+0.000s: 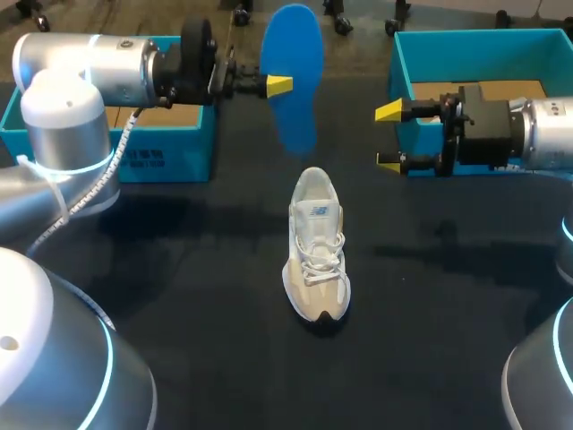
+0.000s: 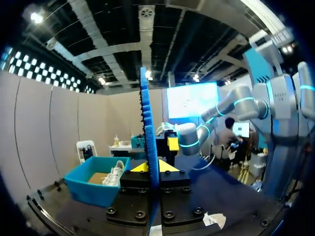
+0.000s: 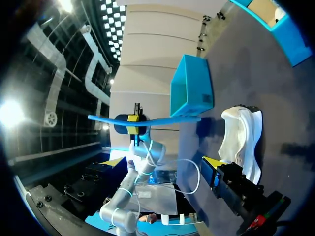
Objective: Take the shoe out of the shoebox, open the shoe tongue, remove and reinsert the insole, then place the shoe into the shoebox
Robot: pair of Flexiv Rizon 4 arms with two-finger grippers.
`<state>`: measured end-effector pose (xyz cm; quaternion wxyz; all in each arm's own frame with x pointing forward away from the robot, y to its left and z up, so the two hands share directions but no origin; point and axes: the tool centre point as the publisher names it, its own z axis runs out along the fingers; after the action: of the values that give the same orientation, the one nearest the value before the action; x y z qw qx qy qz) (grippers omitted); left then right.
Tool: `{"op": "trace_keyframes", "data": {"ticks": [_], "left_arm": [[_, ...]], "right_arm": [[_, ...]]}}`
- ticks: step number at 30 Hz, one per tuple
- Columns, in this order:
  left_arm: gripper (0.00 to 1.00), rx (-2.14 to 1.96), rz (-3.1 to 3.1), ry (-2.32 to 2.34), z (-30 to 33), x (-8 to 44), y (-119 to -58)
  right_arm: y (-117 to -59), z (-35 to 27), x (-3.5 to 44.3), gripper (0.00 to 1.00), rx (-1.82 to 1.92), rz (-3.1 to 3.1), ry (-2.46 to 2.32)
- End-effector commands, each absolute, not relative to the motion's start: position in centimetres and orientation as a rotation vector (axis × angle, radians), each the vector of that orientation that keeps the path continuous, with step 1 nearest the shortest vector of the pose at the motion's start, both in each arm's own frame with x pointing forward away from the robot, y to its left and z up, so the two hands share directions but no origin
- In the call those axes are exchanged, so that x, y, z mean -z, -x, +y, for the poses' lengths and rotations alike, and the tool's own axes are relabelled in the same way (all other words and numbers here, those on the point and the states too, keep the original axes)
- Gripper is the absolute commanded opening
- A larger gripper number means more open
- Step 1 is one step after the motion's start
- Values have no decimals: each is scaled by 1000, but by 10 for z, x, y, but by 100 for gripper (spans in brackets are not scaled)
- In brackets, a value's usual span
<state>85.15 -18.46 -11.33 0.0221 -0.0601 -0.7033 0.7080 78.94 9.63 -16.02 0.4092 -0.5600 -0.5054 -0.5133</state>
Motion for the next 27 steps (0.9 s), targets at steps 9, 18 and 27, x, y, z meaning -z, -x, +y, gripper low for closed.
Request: {"op": "trace_keyframes", "data": {"ticks": [9, 18, 27], "left_arm": [[0, -2389, -2286, 991, -185, 114, -851], [0, -2389, -2286, 991, -185, 114, -851], [0, -2389, -2286, 991, -185, 114, -851]], "right_arm": [[-790, 98, 160, 100, 1293, -1273, 1412], [-790, 98, 160, 100, 1293, -1273, 1412], [-790, 98, 160, 100, 1293, -1273, 1412]]}}
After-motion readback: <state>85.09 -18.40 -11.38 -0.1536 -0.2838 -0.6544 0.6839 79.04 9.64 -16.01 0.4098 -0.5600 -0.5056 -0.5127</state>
